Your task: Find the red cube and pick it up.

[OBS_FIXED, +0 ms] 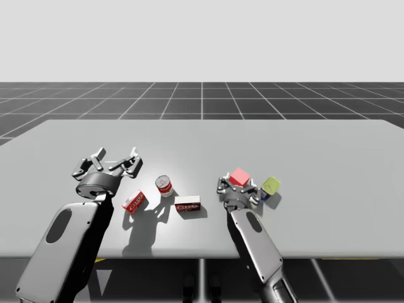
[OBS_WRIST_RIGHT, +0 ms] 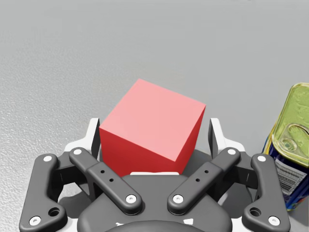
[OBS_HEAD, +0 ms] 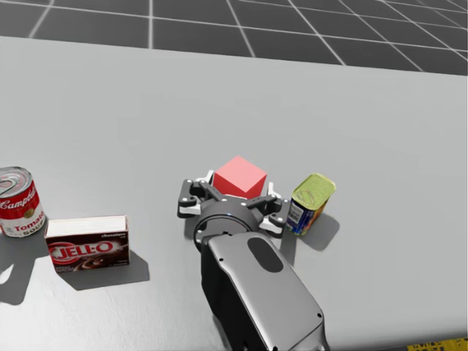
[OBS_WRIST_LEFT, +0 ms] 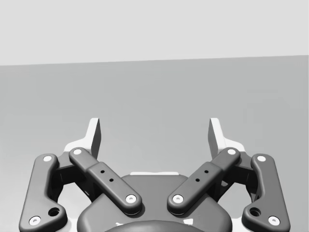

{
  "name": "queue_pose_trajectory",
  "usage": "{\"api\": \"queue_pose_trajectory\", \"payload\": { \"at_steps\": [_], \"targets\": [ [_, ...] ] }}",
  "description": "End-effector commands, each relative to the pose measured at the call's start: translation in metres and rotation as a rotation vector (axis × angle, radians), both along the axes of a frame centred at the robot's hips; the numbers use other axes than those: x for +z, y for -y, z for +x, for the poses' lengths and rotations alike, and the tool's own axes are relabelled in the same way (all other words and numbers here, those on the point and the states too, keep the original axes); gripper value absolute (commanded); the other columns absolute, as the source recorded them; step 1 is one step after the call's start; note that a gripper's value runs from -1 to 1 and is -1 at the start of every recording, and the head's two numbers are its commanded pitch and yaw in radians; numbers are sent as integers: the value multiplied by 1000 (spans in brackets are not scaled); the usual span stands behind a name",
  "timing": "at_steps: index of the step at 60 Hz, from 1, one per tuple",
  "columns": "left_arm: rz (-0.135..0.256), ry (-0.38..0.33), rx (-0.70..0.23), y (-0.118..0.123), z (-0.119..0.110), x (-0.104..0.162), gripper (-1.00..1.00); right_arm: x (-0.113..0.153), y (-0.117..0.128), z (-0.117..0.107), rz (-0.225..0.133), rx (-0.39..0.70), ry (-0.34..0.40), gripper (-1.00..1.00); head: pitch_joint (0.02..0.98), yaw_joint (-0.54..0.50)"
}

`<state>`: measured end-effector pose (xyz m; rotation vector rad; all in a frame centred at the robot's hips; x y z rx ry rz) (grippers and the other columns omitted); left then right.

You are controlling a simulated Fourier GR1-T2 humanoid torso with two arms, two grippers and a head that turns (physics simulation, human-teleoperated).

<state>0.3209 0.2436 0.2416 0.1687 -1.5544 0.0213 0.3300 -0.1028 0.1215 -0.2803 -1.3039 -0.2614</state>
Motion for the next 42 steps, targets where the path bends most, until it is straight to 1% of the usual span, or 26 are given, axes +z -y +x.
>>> {"api": "queue_pose_trajectory", "payload": {
  "at_steps": [1,2,3,4,16,21,34,42],
  "targets": [
    [4,0,3,-1,0,0,-1000,-9,11,0,-16,5,-39,-910,767,-236],
    [5,0,2,-1,0,0,-1000,-9,10,0,-14,-2,-36,-344,767,-236],
    [5,0,2,0,0,0,-1000,-9,10,-1,-18,-7,-30,156,766,-237],
    [6,0,2,0,0,0,-1000,-9,10,-1,-18,-2,-32,1000,765,-237],
    [7,0,1,0,1,-1,-1000,-10,10,-5,-17,-3,-34,1000,752,-242],
    [8,0,1,0,1,-1,-1000,-10,10,-7,-18,-7,-29,1000,725,-243],
    [9,-1,0,1,1,-1,-1000,-10,11,-9,-12,-13,-22,1000,578,-251],
    [8,-2,0,1,0,-1,-1000,-11,11,-10,-14,-12,-18,1000,508,-258]
  ]
}}
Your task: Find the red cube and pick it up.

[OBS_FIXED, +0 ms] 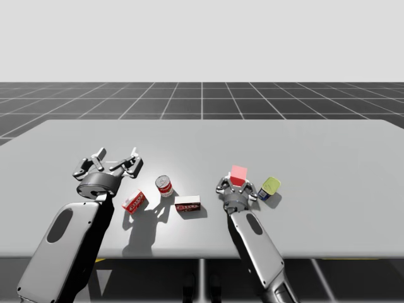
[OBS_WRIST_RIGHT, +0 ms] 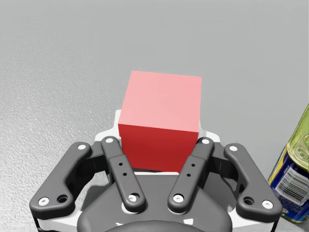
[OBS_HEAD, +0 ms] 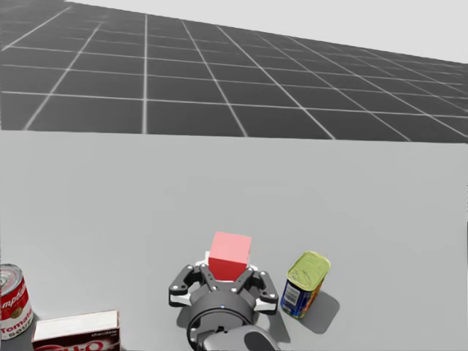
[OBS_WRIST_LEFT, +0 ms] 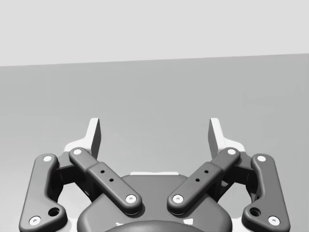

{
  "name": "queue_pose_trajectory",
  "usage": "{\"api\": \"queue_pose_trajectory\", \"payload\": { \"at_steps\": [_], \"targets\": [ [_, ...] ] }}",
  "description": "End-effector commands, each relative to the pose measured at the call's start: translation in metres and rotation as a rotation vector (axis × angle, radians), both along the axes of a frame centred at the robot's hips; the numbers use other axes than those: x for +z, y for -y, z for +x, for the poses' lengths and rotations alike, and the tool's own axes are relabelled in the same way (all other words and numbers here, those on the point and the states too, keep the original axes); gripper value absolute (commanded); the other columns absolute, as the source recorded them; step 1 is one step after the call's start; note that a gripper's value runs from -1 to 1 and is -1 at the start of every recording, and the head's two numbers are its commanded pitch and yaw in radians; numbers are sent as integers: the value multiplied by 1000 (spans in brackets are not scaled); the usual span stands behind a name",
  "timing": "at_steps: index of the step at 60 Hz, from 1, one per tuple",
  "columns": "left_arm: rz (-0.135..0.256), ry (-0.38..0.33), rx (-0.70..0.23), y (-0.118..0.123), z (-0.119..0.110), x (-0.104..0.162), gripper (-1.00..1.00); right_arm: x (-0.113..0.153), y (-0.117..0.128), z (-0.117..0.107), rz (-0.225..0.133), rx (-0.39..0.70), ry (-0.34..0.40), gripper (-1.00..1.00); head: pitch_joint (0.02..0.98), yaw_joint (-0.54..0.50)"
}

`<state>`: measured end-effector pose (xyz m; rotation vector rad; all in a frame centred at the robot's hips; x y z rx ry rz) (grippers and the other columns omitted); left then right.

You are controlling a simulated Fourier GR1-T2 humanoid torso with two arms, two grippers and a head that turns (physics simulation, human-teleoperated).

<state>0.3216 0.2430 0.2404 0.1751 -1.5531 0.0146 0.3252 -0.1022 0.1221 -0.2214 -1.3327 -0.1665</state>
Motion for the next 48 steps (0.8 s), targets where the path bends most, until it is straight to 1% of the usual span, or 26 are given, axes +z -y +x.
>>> {"api": "queue_pose_trajectory", "payload": {
  "at_steps": [1,8,14,18,21,22,25,31,32,39,41,44,48],
  "targets": [
    [0,0,0,0,0,0,-1000,-12,11,-6,-2,-117,-32,1000,503,-259],
    [-1,-1,0,0,0,0,-1000,-13,10,-7,-4,-114,-28,1000,450,-264],
    [-3,0,0,0,0,0,-1000,-11,10,-8,-3,-108,-20,1000,429,-266],
    [-5,0,1,-1,0,0,-1000,-6,10,-8,-7,-95,-1,1000,427,-267],
    [-5,0,1,-1,0,0,-1000,-2,11,-8,-20,-90,18,1000,429,-267],
    [-5,0,1,-1,0,0,-1000,1,11,-8,-25,-87,28,1000,430,-267],
    [-5,1,1,-1,0,0,-1000,11,11,-8,-17,-78,47,1000,434,-268],
    [-4,1,0,-1,0,0,-1000,29,12,-7,-20,-63,92,1000,442,-274],
    [-4,1,-1,-1,0,0,-1000,36,13,-7,-27,-52,112,1000,444,-277],
    [-6,1,2,-1,0,0,-1000,55,13,-8,-45,-34,165,1000,450,-281],
    [-6,1,3,-1,0,0,-1000,62,13,-8,-58,-27,188,1000,451,-281],
    [-7,1,3,-1,0,1,-1000,72,13,-8,-52,-18,207,1000,452,-281],
    [-7,2,4,-1,0,1,-1000,81,14,-8,-52,-16,224,1000,453,-281]
  ]
}}
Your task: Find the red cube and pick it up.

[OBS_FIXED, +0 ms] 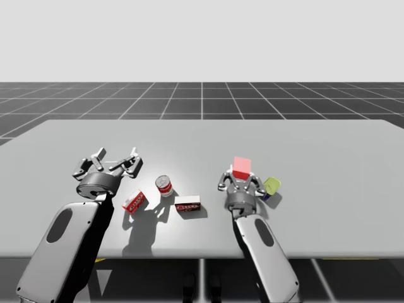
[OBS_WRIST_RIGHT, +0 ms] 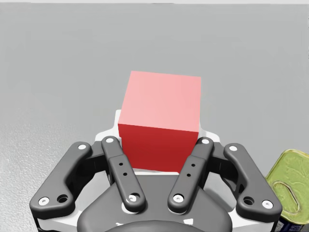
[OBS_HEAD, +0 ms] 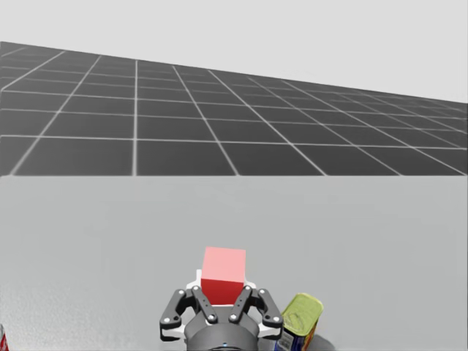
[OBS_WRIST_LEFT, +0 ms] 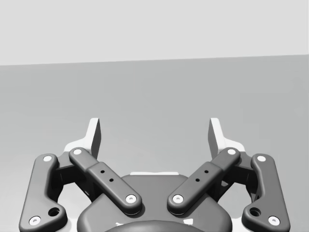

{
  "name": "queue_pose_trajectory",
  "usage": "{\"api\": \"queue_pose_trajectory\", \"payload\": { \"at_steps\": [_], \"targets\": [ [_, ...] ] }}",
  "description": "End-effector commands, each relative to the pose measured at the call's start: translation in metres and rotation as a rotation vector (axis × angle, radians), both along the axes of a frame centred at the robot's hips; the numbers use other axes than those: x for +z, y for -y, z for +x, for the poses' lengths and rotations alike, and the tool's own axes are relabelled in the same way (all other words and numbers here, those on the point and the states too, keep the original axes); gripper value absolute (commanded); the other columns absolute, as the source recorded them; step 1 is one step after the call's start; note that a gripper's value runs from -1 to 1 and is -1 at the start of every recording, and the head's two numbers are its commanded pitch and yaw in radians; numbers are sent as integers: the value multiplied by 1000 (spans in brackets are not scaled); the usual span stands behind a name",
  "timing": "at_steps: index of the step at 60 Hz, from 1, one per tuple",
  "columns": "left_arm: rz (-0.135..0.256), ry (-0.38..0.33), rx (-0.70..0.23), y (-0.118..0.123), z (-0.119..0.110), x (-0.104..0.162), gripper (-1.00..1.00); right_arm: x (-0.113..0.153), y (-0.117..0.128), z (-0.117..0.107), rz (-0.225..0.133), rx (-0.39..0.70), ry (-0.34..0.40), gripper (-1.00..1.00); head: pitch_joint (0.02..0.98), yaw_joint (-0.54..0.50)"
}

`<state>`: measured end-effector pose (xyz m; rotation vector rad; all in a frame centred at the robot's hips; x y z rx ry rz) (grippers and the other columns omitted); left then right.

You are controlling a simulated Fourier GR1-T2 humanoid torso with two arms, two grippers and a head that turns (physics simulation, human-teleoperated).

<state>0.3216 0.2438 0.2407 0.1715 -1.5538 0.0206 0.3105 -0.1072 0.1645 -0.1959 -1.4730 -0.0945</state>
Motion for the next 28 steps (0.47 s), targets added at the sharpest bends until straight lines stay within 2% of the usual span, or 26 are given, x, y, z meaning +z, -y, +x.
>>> {"api": "queue_pose_trajectory", "payload": {
  "at_steps": [1,8,13,18,21,27,28],
  "targets": [
    [-1,1,2,-1,0,0,-1000,43,9,7,-3,-88,103,1000,453,-281],
    [-2,1,3,-1,0,1,-1000,62,12,7,-12,-84,153,1000,460,-284],
    [-2,2,3,-1,0,1,-1000,73,16,7,-45,-75,214,1000,468,-284],
    [-2,2,3,-1,0,1,-1000,86,19,7,-54,-75,251,1000,471,-282],
    [-3,2,3,-1,0,1,-1000,95,22,7,-96,-71,305,1000,472,-281],
    [-2,2,4,-1,-1,0,-1000,112,24,4,-120,-59,360,1000,474,-280],
    [-1,2,6,-1,-1,0,-1000,123,25,2,-133,-52,393,1000,474,-280]
  ]
}}
